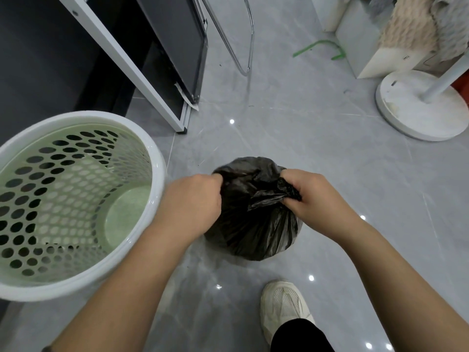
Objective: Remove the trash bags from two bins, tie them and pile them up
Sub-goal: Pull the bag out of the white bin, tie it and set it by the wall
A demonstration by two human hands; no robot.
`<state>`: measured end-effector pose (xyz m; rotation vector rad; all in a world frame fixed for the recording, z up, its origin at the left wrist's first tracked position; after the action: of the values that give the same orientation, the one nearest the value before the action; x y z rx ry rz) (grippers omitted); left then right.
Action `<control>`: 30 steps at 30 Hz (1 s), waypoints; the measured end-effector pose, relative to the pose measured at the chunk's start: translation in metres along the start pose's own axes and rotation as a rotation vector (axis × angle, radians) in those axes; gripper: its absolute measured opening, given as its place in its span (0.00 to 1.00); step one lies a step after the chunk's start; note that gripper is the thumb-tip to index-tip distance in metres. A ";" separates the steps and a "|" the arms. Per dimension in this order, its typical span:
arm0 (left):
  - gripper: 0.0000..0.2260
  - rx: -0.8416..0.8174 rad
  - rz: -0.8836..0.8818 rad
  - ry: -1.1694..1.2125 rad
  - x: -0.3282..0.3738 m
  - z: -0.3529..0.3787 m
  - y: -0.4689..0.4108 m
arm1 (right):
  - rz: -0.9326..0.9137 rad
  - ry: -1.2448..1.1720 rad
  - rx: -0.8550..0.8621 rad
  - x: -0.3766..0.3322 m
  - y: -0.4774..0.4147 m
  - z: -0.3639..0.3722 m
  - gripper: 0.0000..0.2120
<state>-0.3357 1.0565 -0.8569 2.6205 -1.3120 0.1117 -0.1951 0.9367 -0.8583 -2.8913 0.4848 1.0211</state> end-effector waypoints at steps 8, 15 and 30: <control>0.06 0.307 -0.041 0.426 -0.014 -0.031 0.013 | 0.118 -0.173 0.137 -0.001 0.000 -0.012 0.20; 0.12 0.057 -0.337 1.141 -0.021 -0.005 0.013 | 0.326 -0.395 0.206 0.010 -0.006 -0.003 0.11; 0.07 0.180 -0.183 1.020 0.007 0.001 0.038 | 0.545 -1.118 -0.143 -0.015 -0.019 0.039 0.14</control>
<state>-0.3619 1.0283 -0.8508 2.1910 -0.6951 1.3577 -0.2245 0.9642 -0.8808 -1.7652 1.0778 2.4945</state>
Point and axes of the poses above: each hand's wrist, its own y-axis away from the middle knuckle, its own z-axis out of the palm, x = y × z, the point moved 6 cm from there along -y, towards the middle knuckle, and after that the axes turned 1 degree about z, right-handed, at the moved point
